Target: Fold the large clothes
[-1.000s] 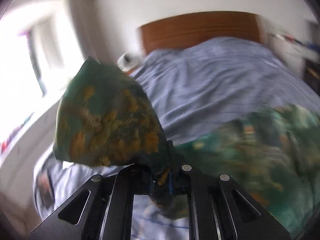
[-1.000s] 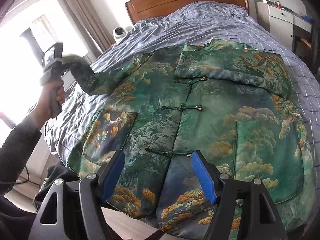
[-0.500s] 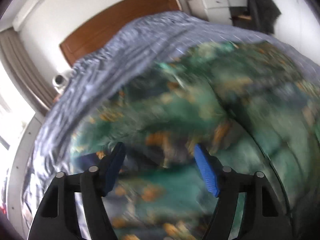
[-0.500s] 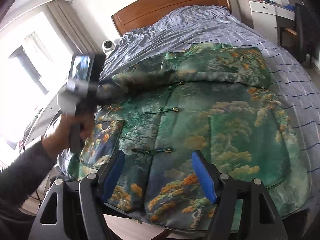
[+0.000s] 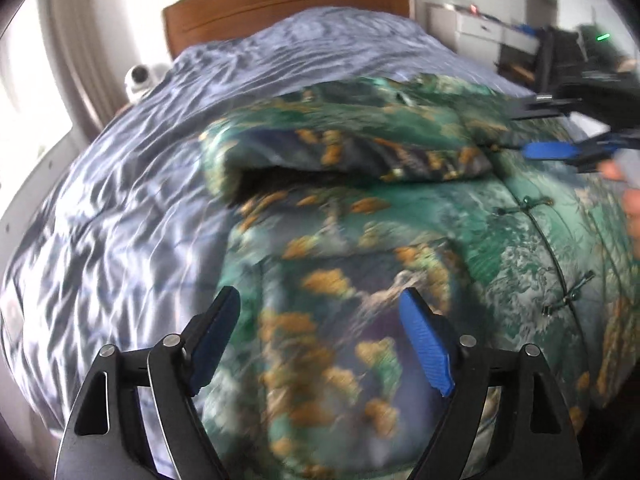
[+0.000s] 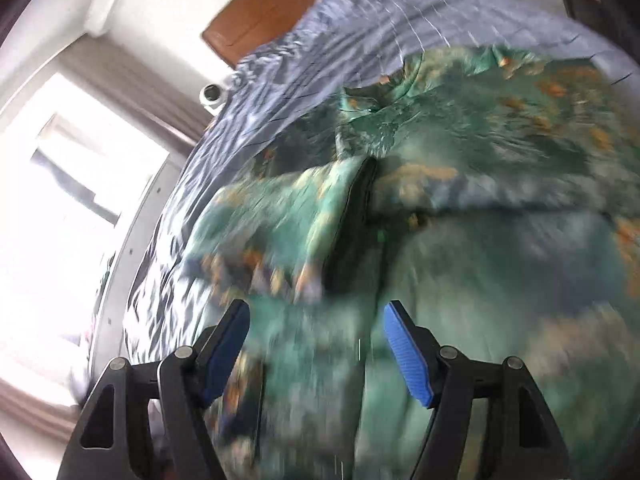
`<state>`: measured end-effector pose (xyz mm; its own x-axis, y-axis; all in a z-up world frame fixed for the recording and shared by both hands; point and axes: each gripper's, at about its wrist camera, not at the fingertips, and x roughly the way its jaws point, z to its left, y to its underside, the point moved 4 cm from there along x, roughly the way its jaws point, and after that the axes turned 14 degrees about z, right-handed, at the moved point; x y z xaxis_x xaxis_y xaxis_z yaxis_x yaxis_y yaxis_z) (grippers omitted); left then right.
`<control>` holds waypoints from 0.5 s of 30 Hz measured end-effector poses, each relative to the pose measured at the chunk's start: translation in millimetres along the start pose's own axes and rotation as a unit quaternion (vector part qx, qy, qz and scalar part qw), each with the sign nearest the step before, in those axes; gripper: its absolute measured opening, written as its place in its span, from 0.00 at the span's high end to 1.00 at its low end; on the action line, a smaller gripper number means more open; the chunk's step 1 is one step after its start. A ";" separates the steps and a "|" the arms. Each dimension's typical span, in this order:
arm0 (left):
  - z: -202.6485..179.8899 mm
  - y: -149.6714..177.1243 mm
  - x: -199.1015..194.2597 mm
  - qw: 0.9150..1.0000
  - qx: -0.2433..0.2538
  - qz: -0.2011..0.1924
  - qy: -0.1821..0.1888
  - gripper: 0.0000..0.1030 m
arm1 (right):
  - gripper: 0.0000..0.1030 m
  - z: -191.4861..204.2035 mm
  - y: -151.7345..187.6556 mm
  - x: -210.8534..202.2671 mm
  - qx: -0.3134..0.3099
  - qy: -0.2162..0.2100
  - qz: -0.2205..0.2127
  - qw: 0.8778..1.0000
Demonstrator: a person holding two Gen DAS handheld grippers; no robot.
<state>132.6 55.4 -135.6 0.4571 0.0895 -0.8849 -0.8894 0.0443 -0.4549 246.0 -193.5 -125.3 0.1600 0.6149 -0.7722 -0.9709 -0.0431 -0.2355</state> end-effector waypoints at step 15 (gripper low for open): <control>16.7 11.1 8.9 0.999 -0.032 0.010 0.034 0.19 | 0.88 60.9 -57.7 32.2 -0.125 0.109 -0.018 0.986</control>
<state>126.8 73.3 -146.8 0.4398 0.0219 -0.8978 -0.8976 -0.0214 -0.4402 296.3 -123.3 -100.6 0.2553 0.4378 -0.8621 -0.8935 -0.2339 -0.3834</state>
